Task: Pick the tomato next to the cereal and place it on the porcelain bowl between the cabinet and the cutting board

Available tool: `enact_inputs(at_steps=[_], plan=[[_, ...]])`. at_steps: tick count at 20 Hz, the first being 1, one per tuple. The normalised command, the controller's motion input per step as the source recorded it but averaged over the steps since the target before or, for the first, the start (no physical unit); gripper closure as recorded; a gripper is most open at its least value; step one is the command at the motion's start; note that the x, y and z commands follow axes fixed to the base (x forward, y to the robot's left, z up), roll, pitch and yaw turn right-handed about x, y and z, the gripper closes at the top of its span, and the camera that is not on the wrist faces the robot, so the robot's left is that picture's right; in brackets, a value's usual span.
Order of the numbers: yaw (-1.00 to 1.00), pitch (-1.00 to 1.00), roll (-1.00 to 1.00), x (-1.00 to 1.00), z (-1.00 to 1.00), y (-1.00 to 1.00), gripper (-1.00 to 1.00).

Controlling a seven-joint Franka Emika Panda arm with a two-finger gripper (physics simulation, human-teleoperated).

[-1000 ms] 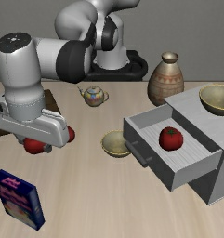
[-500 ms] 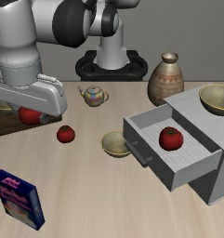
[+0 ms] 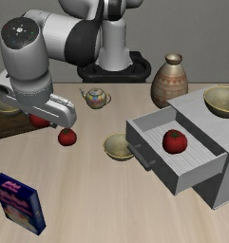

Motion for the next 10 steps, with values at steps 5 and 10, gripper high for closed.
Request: enact_inputs(at_steps=[5,10], plan=[[0.00,0.18,0.00,0.00,0.00,0.00,1.00],[0.00,-0.36,0.00,0.20,0.00,0.00,1.00]])
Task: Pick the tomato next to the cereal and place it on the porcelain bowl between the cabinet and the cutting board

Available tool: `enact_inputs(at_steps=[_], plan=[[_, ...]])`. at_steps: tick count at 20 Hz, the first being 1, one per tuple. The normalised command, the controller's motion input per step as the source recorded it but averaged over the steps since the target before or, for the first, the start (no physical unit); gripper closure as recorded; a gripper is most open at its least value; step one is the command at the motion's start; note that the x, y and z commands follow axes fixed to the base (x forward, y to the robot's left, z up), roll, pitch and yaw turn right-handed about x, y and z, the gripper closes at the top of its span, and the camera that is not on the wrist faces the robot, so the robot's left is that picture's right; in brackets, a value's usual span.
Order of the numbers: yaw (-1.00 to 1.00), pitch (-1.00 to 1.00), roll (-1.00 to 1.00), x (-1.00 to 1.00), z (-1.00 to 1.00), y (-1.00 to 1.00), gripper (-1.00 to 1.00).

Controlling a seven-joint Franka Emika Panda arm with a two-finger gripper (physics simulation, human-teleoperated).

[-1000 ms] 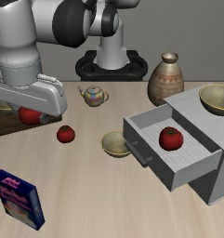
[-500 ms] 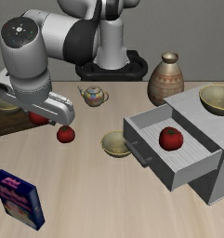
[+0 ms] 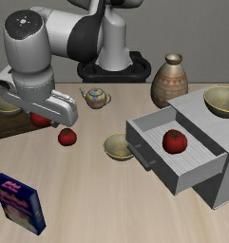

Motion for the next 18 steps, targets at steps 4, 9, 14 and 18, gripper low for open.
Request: enact_inputs(at_steps=[4,9,14,18], plan=[[0.00,0.00,0.00,0.25,0.00,0.75,1.00],[0.00,0.00,0.00,0.00,0.00,1.00,1.00],[0.00,0.00,0.00,0.00,0.00,1.00,1.00],[0.00,0.00,0.00,0.00,0.00,-1.00,1.00]])
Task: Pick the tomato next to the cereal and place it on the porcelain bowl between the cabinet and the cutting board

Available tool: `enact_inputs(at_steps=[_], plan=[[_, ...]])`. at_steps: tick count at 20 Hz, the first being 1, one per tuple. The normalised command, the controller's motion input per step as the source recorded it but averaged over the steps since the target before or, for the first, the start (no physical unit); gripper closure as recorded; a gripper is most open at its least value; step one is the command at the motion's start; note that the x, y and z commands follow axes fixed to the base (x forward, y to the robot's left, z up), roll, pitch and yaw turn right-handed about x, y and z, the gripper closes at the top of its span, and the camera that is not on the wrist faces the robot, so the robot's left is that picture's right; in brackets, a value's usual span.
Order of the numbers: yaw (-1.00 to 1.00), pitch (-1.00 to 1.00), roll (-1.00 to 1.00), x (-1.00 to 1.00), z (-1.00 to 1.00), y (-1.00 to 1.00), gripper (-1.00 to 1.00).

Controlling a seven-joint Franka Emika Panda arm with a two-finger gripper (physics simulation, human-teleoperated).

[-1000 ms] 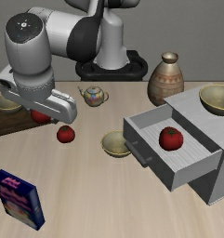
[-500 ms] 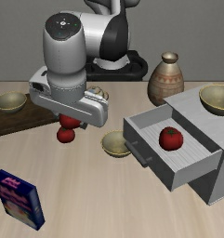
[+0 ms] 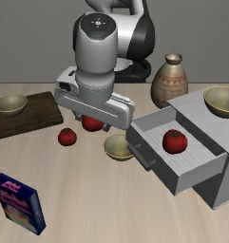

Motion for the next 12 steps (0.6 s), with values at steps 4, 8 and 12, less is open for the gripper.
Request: enact_inputs(at_steps=[4,8,12], plan=[[0.00,0.00,0.00,0.00,0.00,-1.00,1.00],[0.00,0.00,0.00,0.00,-1.00,0.00,1.00],[0.00,0.00,0.00,0.00,-0.25,0.75,1.00]])
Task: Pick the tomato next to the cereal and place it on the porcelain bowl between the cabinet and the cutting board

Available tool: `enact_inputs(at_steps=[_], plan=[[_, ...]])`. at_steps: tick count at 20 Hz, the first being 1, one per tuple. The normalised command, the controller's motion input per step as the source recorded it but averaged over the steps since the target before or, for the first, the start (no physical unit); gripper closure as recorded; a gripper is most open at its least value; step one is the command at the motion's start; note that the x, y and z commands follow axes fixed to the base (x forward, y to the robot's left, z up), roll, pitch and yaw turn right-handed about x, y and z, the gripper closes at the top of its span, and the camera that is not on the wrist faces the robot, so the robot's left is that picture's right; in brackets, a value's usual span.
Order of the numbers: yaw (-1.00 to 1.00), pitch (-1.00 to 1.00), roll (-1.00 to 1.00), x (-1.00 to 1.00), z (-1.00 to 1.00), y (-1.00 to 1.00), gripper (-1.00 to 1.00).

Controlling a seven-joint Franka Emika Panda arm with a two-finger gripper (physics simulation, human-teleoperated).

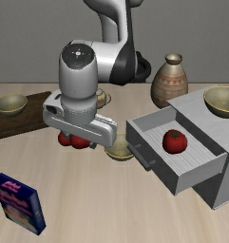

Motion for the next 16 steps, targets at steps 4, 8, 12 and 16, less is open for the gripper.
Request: enact_inputs(at_steps=[4,8,12,16], plan=[[0.00,0.00,0.00,0.00,0.00,1.00,1.00],[0.00,0.00,0.00,0.00,0.00,1.00,1.00],[0.00,0.00,0.00,-0.25,0.00,0.75,1.00],[0.00,0.00,0.00,-0.50,0.00,0.50,1.00]])
